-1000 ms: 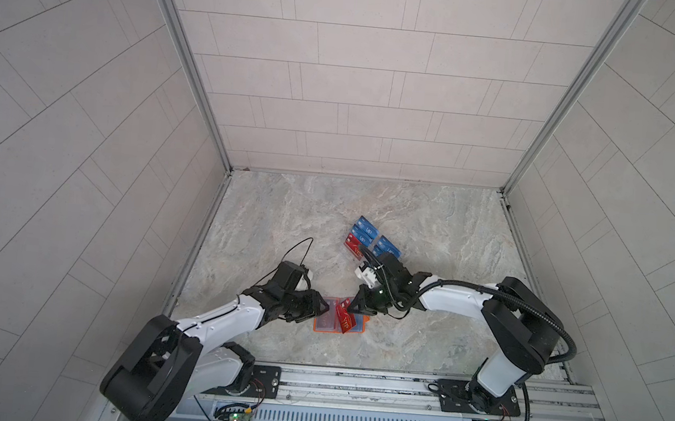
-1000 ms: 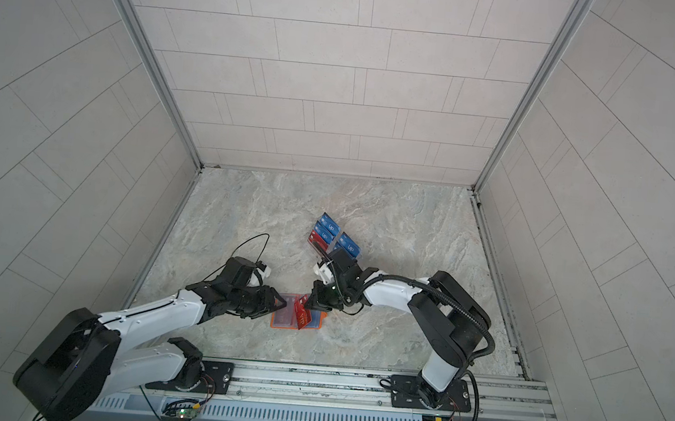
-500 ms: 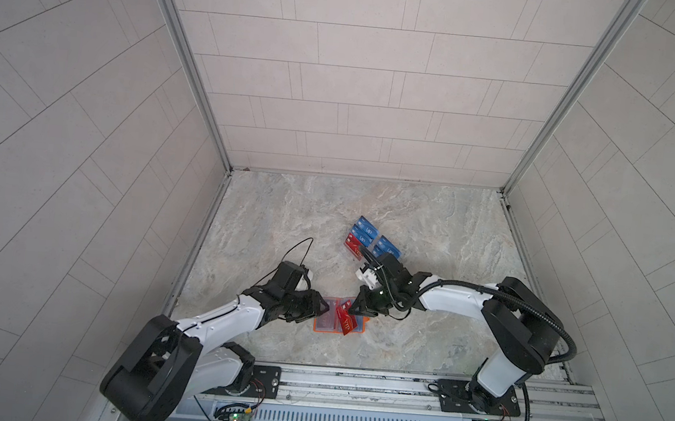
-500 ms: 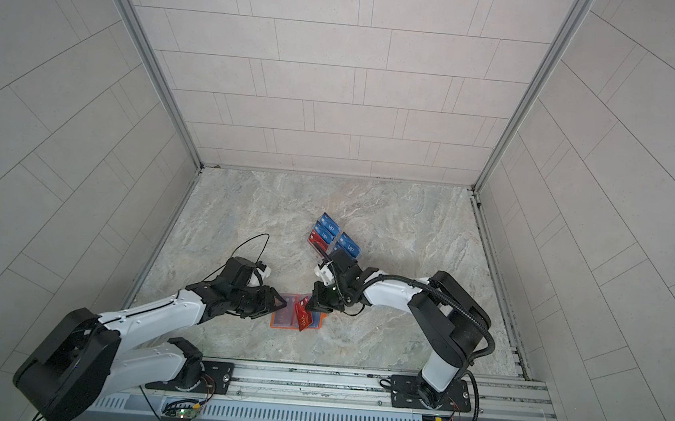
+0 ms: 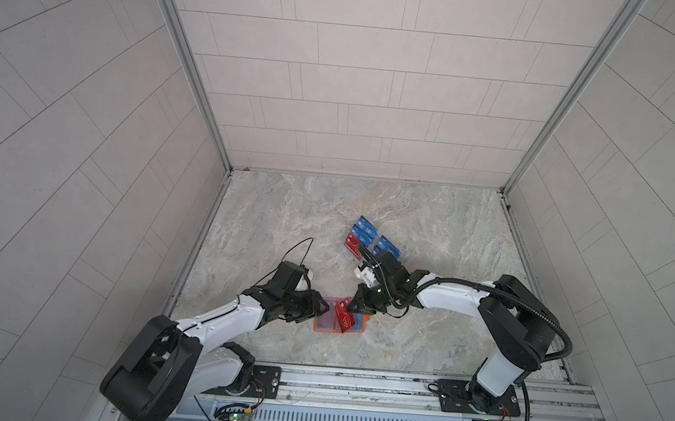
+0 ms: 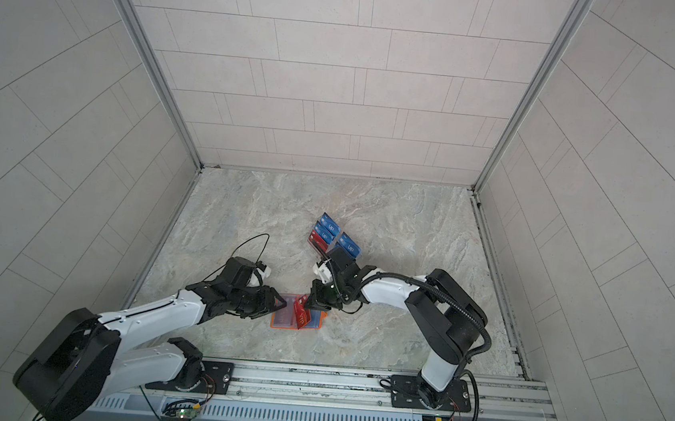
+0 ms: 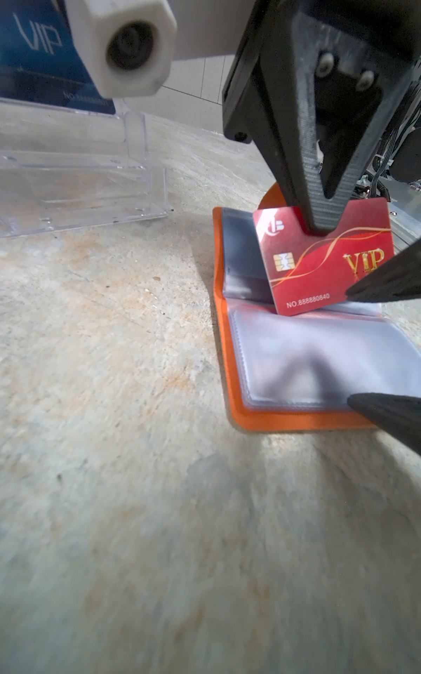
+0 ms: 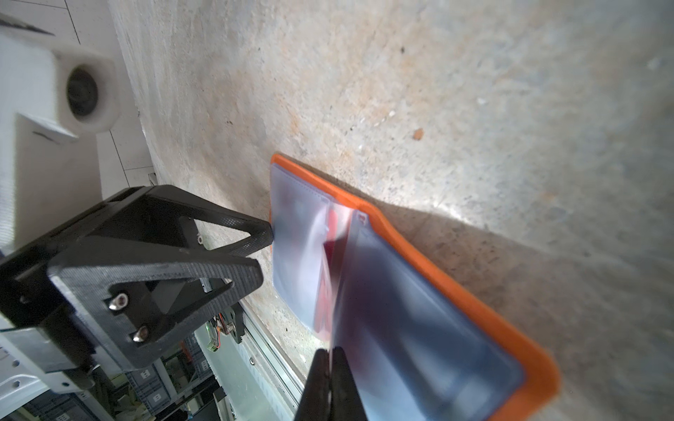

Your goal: Put the credit cards into the card holder

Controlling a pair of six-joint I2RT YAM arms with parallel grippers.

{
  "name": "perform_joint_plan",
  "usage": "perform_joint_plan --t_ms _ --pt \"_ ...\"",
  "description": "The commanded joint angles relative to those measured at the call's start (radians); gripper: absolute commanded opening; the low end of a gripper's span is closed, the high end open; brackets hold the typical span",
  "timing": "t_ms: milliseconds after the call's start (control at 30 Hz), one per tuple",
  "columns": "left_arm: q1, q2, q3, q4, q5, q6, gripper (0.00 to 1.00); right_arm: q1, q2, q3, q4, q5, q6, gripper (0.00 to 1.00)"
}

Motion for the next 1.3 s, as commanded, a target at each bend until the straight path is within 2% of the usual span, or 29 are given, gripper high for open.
perform_joint_plan --t_ms 0,733,1267 --pt "-0.006 -0.008 -0.016 -0.018 -0.009 0.012 0.45 0.0 0.02 0.015 0.004 0.01 0.011 0.0" --pt "-0.007 -0.017 -0.016 -0.027 -0.015 0.011 0.45 0.012 -0.034 -0.048 -0.026 0.013 0.036 0.0" --pt "-0.007 -0.019 -0.013 -0.029 -0.014 0.012 0.45 0.028 -0.013 -0.013 -0.062 0.005 0.033 0.0"
